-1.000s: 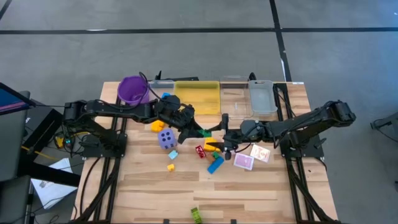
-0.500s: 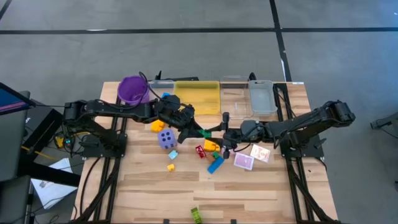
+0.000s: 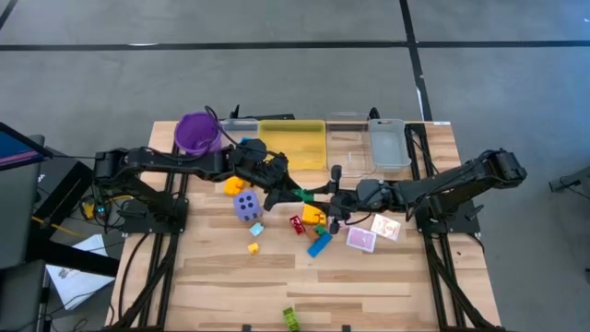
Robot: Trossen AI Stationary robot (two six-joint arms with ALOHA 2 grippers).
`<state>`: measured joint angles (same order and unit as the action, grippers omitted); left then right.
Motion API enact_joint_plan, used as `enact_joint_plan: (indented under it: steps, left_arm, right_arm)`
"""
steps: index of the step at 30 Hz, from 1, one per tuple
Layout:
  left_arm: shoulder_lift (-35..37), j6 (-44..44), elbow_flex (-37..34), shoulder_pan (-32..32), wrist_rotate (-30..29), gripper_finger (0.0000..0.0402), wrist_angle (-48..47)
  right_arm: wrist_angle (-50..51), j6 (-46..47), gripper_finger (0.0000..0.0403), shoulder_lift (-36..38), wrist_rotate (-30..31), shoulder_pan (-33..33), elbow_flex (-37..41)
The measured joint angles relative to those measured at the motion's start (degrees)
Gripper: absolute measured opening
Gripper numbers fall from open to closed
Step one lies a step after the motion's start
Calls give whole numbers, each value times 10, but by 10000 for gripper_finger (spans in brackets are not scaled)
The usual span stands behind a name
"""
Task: Pick & Place Toys
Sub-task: Put the small green game piece into the gray bin
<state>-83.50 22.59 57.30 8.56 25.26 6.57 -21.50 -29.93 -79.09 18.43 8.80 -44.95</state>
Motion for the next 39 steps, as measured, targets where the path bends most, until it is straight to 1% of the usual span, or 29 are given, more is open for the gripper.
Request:
enact_joint_plan:
  steps: [3, 6, 12, 17, 20, 26, 30, 32, 35, 39]
  left_arm:
    - [0, -1, 1, 12, 1, 191, 1]
    - [1, -30, 2, 34, 5, 200, -8]
    - [4, -77, 4, 88, 7, 214, -17]
    - [3, -114, 3, 136, 1, 218, -21]
    - [2, -149, 2, 157, -32, 219, -22]
    - [2, -226, 2, 177, -153, 219, -21]
    - [1, -242, 1, 178, -217, 219, -21]
    - [1, -248, 1, 178, -235, 219, -24]
    - [1, -276, 1, 178, -239, 219, -41]
    - [0, -294, 0, 178, -256, 219, -53]
  right_arm:
    - [4, 2, 104, 0, 15, 0, 0]
    - [16, 21, 103, -1, 43, -1, 1]
    - [27, 71, 103, -2, 158, -18, 3]
    - [30, 170, 103, -1, 270, -57, 2]
    - [56, 239, 103, -1, 312, -85, 2]
    - [139, 374, 103, 0, 318, -168, 2]
    - [219, 455, 103, 17, 313, -233, 1]
    - [279, 504, 103, 31, 311, -264, 0]
    - [371, 574, 103, 62, 311, -303, 0]
    - [476, 644, 103, 108, 309, -331, 0]
